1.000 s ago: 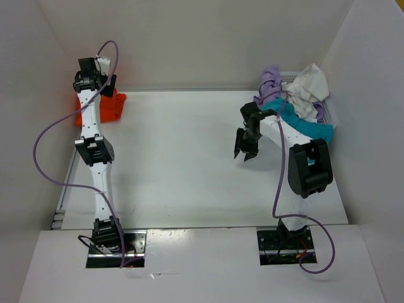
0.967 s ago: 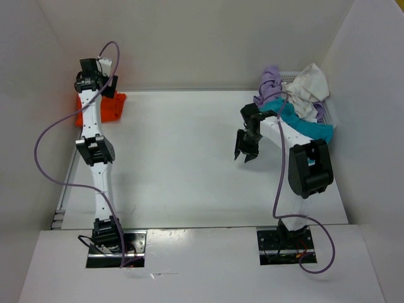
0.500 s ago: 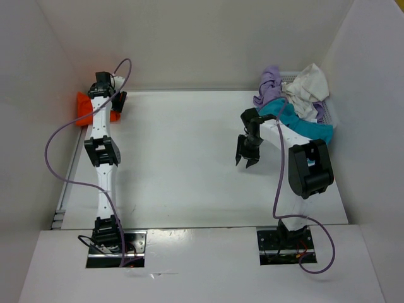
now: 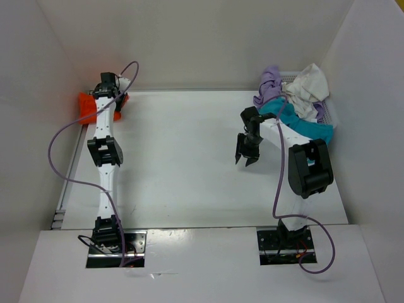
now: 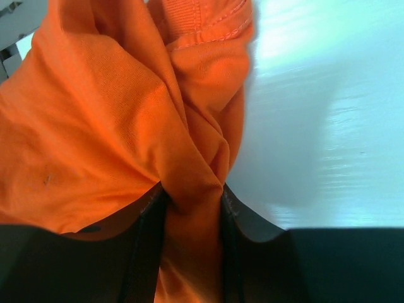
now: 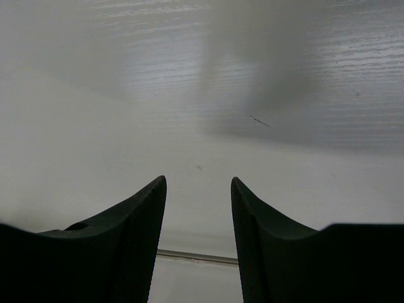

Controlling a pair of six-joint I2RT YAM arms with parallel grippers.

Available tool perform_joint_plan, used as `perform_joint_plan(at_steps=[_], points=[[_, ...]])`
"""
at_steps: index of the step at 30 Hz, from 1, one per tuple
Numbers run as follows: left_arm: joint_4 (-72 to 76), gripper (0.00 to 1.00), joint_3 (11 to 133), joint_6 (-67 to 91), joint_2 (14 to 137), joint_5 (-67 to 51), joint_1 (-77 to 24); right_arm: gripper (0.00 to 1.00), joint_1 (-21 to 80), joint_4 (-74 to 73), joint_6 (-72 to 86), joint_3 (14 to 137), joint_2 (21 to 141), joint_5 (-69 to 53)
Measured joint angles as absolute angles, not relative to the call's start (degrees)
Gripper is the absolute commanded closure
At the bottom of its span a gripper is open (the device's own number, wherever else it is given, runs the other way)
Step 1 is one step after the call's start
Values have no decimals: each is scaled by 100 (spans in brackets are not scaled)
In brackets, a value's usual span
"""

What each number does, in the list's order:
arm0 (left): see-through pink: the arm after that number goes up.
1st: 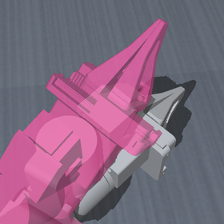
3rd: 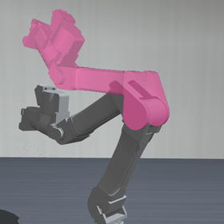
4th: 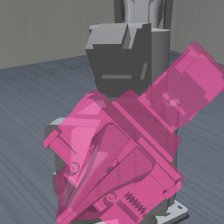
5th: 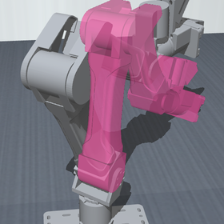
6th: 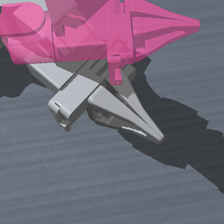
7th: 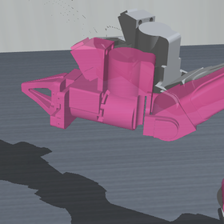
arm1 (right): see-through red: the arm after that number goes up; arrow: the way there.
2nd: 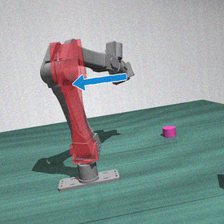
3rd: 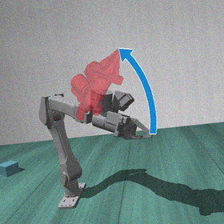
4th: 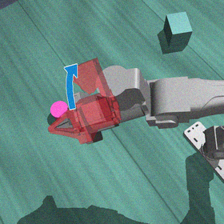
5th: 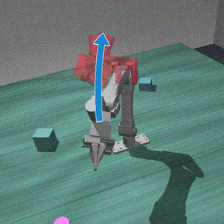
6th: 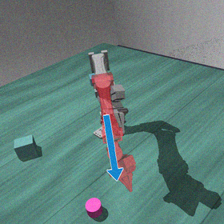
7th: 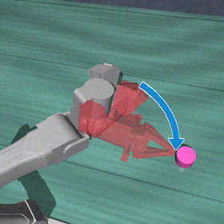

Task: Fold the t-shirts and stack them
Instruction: Put the neatly folded tshirt into the corner of the board with the left arm

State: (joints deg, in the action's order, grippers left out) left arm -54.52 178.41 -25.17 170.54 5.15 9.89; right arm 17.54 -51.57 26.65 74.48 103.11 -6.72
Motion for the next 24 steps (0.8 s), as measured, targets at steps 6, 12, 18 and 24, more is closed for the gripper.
perform_joint_plan(at_steps=[6,12,18,24], points=[[-5441,46,17845,-2521,17056,475,921,49,1754,-5157,2626,7472,10372,-672],[-5398,12,17882,-2469,17030,412,921,48,1754,-5146,2585,7509,10442,-672],[-5660,0,17858,-2235,16807,349,891,41,1754,-5127,2578,7544,10355,-666],[-5861,0,17784,-2180,15906,198,790,34,1756,-5074,2580,7585,9657,-497]])
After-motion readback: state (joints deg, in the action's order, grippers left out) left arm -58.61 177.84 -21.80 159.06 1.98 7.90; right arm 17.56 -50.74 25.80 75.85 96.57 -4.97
